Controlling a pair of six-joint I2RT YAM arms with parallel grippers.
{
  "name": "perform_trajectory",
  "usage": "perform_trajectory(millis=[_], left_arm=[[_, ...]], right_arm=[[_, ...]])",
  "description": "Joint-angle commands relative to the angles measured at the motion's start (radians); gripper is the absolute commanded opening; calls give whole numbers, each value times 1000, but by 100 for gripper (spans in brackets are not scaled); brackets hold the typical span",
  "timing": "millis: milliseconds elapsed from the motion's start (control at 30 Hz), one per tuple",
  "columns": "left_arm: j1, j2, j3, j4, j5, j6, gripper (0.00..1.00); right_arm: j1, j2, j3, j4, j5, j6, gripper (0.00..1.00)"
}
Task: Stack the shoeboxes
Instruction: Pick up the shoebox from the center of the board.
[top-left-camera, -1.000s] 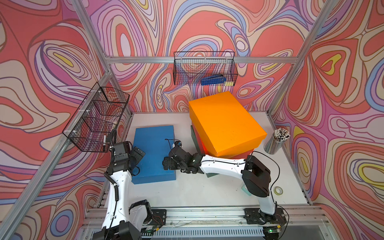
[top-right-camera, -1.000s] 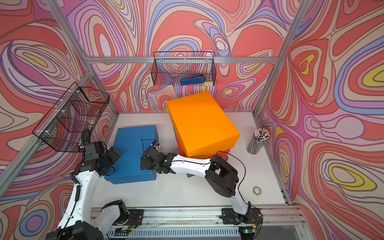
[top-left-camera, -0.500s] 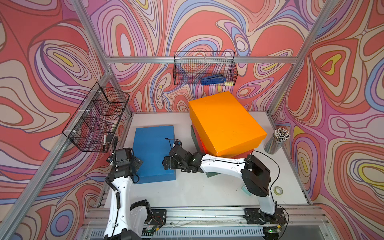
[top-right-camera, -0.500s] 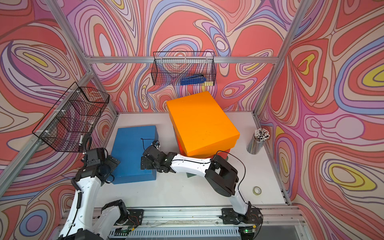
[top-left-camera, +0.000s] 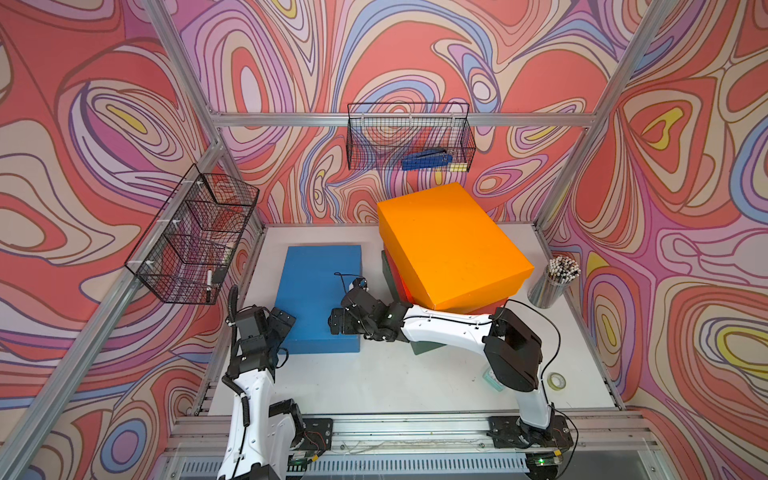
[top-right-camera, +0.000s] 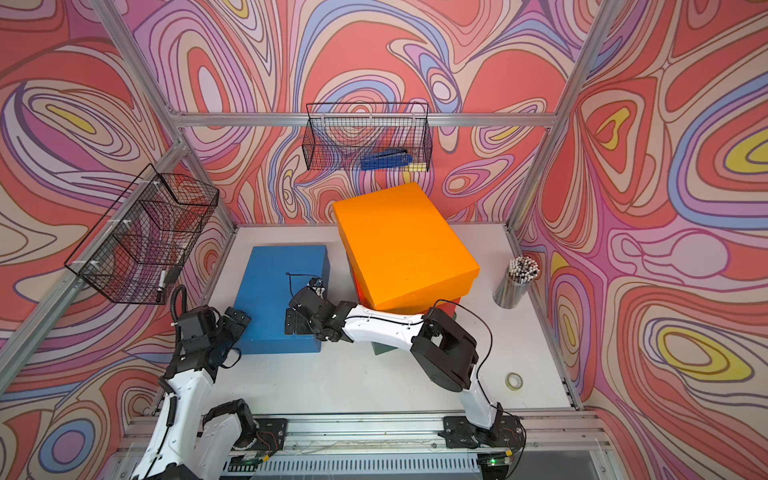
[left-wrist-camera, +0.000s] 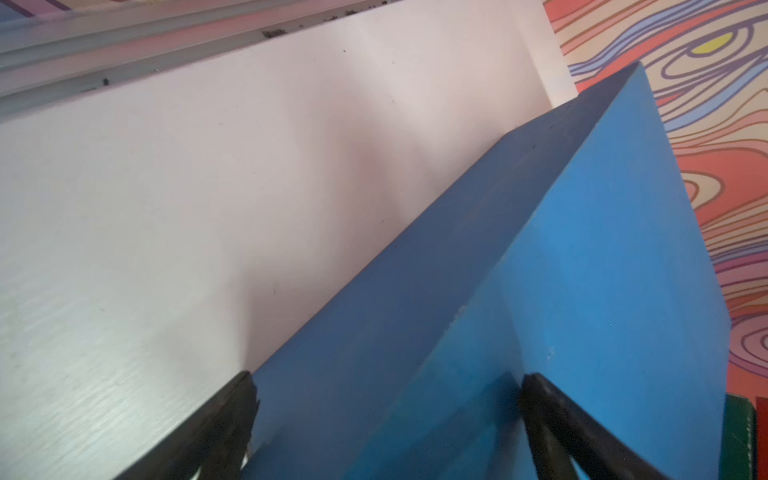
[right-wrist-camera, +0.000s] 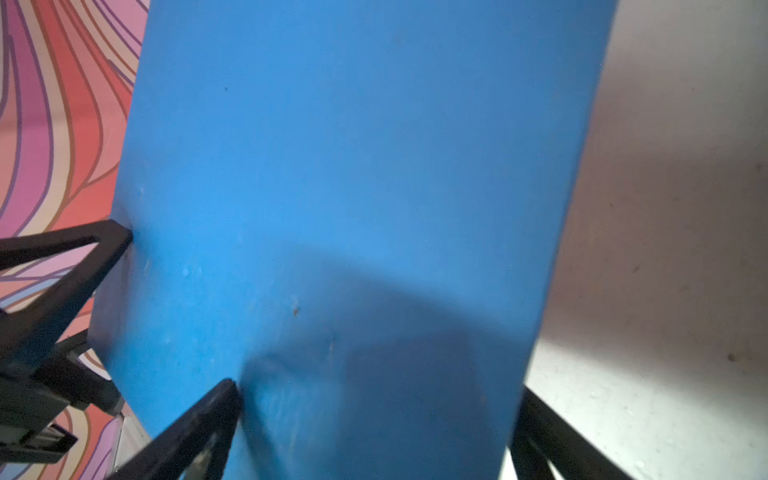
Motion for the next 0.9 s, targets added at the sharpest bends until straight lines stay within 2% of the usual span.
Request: perform_trajectory(millis=[0,200,300,433,567,667,867], left_arm=[[-16,28,-58,-32,246,-19,100],[-16,7,-94,-60,332,-2,100],[-16,-92,-97,-163,312,10,100],[-34,-255,-117,-234,297,-54,100],[-34,-357,-98,-292,275,-80,100],[-34,-343,-86,-294,245,-73,100],[-34,-147,-35,-204,209,-17,100]], right_arm=[[-3,5,-48,-23,-30,22,98],[-9,-12,-74,-25,-7,37,98],[-14,-11,-68,-39,1,33,98],[-17,-3,-57,-57,6,32,98],[-18,4,-53,-61,13,36,98],[-20,8,-51,-54,16,38,98],[-40,16,-43,-51,-3,33,98]])
